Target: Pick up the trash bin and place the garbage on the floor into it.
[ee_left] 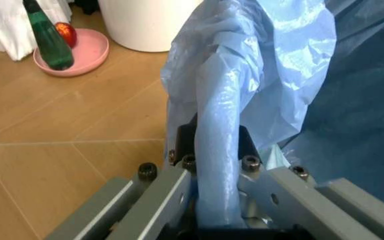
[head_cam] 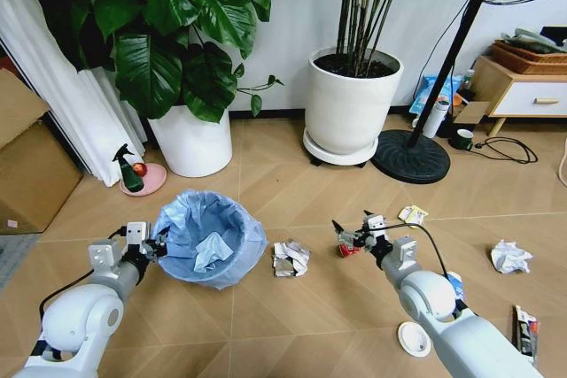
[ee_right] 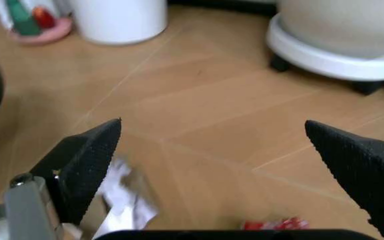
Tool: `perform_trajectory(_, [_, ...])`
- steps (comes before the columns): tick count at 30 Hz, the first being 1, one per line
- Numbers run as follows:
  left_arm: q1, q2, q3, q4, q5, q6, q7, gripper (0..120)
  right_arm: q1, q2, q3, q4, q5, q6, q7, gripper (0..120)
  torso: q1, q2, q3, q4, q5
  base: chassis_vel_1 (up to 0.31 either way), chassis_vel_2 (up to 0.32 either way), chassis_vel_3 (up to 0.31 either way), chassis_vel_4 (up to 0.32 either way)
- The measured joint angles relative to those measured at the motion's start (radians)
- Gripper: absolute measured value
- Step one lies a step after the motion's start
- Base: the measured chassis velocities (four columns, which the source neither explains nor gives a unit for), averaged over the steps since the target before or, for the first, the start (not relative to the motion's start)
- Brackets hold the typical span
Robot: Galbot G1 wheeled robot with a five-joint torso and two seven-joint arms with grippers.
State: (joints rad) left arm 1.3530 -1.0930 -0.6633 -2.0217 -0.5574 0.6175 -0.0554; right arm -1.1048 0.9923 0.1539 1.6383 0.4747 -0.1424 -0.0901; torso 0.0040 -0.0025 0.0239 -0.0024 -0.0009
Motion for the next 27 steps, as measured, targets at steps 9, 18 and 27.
perform_trajectory(9, [-0.023, 0.013, -0.018, 0.033, -0.013, 0.002, 0.011, 0, 0.121, 0.012, -0.172, -0.125, 0.014, -0.016, -0.053, 100, 0.000, 0.000, 0.000, 0.0002, 0.0003, 0.000, 0.000, 0.000, 0.000])
perform_trajectory(18, [-0.027, 0.016, -0.017, 0.031, -0.020, 0.003, 0.012, 0, 0.268, 0.117, -0.333, -0.318, -0.012, -0.007, -0.087, 100, 0.000, 0.000, 0.000, 0.0001, 0.0001, 0.000, 0.000, 0.000, 0.000])
perform_trajectory(27, [-0.020, 0.013, -0.016, 0.024, -0.018, 0.003, 0.012, 0, 0.370, 0.263, -0.379, -0.554, -0.085, 0.021, -0.117, 100, 0.000, 0.000, 0.000, 0.0002, 0.0001, 0.000, 0.000, 0.000, 0.000])
